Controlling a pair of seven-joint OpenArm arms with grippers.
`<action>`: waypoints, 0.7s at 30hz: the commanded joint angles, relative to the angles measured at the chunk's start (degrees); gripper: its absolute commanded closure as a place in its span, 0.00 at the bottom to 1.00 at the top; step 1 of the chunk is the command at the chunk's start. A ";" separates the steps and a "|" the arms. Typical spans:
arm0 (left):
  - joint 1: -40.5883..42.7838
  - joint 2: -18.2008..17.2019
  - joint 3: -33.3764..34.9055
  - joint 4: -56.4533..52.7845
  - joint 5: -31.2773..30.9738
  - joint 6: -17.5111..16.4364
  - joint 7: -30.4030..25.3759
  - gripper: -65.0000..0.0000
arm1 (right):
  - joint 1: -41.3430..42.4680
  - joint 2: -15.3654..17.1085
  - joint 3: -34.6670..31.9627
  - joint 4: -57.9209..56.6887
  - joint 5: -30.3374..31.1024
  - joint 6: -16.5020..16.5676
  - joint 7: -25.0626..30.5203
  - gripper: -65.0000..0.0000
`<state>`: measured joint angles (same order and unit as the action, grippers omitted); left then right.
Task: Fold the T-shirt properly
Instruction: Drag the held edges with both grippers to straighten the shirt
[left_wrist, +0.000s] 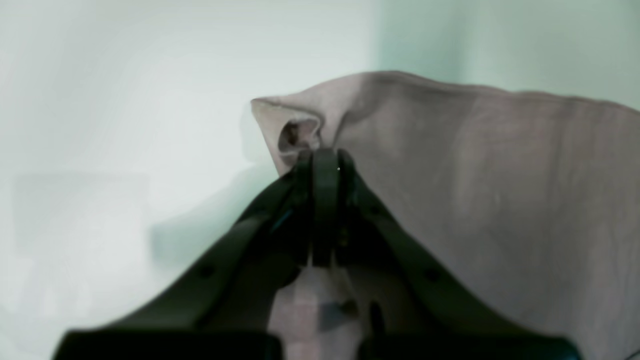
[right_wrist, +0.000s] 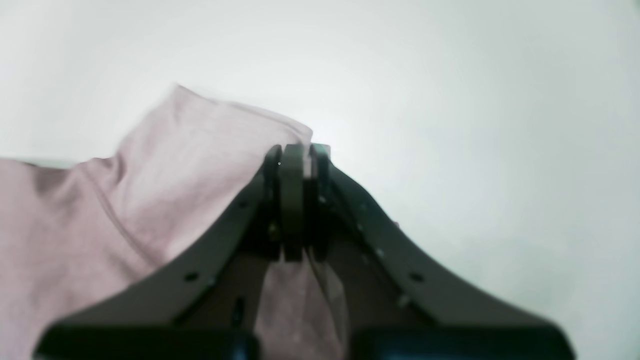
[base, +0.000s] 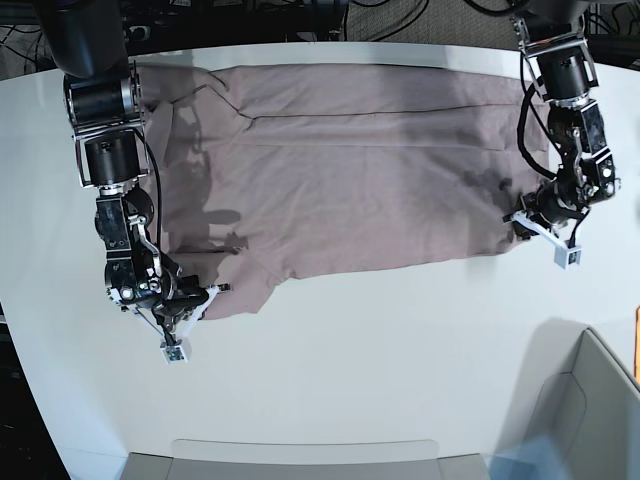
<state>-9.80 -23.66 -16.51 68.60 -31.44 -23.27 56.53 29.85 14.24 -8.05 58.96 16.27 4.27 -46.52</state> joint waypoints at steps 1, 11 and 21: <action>-1.23 -1.09 -0.50 2.22 -0.69 -0.25 -1.02 1.00 | 1.58 0.49 0.36 2.01 0.12 0.08 0.15 1.00; 0.79 -1.09 -0.59 6.52 -0.69 -0.25 1.88 1.00 | -4.40 1.36 0.36 14.40 0.21 0.08 -4.95 1.00; 5.19 -1.18 -0.59 15.14 -0.60 -0.25 3.03 1.00 | -12.31 1.63 8.54 31.02 0.30 0.34 -14.27 1.00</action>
<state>-3.68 -23.81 -16.69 82.72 -31.57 -23.42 60.25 16.45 15.70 0.19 88.88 16.25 4.64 -61.04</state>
